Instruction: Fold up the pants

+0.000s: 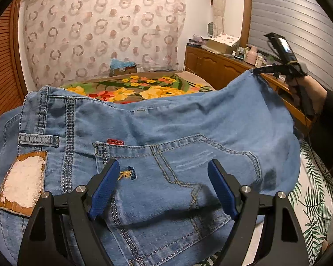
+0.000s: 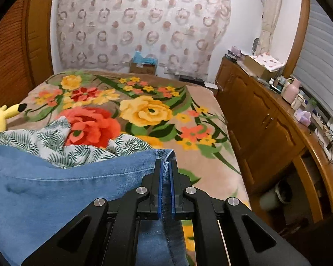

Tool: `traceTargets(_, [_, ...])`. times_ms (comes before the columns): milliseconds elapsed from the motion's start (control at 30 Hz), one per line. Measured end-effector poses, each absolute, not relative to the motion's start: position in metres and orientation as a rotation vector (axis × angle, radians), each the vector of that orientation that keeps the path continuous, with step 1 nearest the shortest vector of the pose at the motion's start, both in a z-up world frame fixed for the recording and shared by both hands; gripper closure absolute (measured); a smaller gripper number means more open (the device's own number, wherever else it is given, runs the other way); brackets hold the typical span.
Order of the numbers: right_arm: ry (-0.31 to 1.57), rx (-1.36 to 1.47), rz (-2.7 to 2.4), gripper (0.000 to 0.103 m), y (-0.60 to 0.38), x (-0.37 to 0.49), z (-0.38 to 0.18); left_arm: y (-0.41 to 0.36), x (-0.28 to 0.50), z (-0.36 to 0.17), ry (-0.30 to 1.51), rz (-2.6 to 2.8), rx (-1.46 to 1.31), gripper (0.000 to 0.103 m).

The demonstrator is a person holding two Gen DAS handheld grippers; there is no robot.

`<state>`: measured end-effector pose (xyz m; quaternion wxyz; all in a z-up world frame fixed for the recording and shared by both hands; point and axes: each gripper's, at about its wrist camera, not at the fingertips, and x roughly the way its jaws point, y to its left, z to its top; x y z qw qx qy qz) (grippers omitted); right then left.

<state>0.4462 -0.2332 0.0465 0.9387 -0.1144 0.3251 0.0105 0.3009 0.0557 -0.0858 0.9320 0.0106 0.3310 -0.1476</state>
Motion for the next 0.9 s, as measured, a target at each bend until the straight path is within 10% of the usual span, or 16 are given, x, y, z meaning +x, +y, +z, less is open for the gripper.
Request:
traceTargets(133, [0.7,-0.228,0.027,0.097,-0.217,0.45,0.037,0.053,0.3,-0.086,0.68,-0.304,0.028,0.021])
traceTargets(300, [0.685,-0.179,0.058,0.065,-0.221,0.408,0.041,0.052,0.3,-0.086,0.68,-0.303,0.028,0.021])
traceTargets(900, [0.83,0.079,0.086,0.054,-0.276,0.261,-0.024,0.047,0.305,-0.084,0.7,-0.303,0.038,0.021])
